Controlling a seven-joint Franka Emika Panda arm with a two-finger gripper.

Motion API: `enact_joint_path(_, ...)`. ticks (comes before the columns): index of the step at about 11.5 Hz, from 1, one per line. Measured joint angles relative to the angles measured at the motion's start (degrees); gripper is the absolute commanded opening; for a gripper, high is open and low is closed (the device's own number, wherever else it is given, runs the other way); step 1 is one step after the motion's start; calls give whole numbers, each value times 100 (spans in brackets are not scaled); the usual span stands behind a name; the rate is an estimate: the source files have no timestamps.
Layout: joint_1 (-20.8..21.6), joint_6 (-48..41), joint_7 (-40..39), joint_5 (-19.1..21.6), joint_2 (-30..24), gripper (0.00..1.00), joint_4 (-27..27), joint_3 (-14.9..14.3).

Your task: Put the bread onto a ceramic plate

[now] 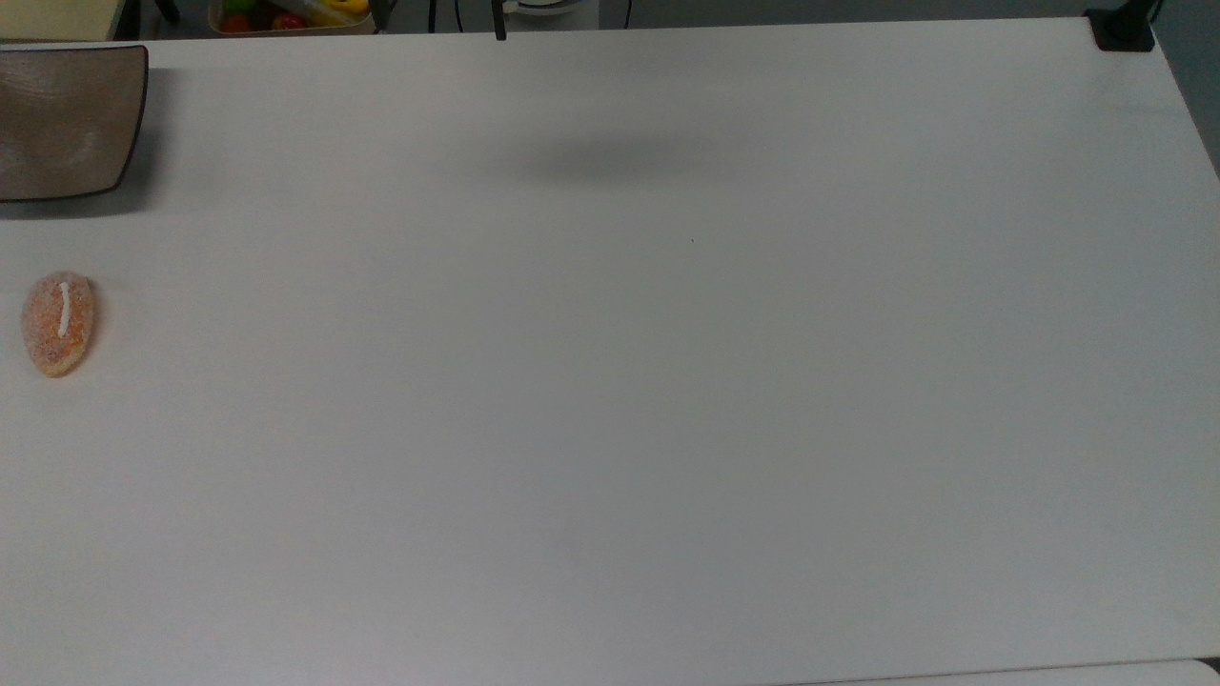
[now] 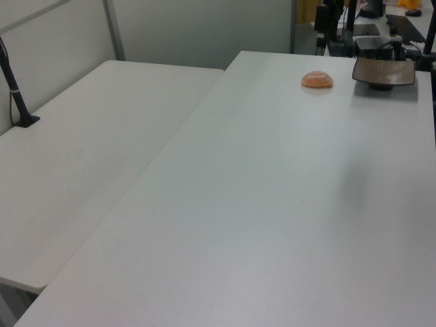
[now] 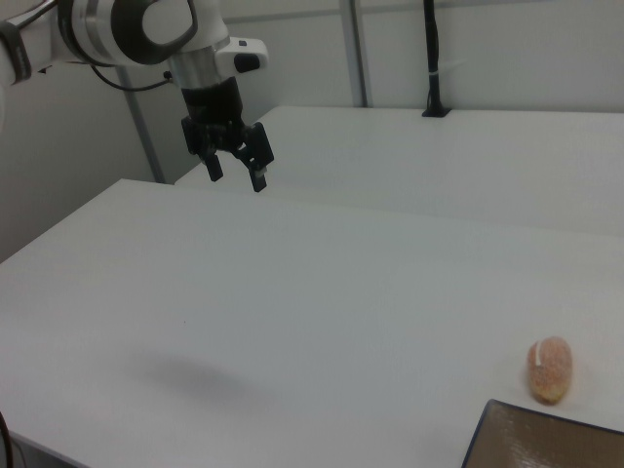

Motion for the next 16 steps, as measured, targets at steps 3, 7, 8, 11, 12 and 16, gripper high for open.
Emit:
enact_joint_path(3,67,0,737,10,23,100,7,0)
enact_joint_path(7,95,0,1051,15,182,100,161,-3)
enact_joint_path(8,94,0,1052,17,189,100,169,-4)
enact_joint_path(11,84,0,1052,18,184,100,193,10)
enact_joint_path(12,38,1,1052,18,173,100,194,82)
enact_joint_path(16,-144,1,859,18,107,100,178,294)
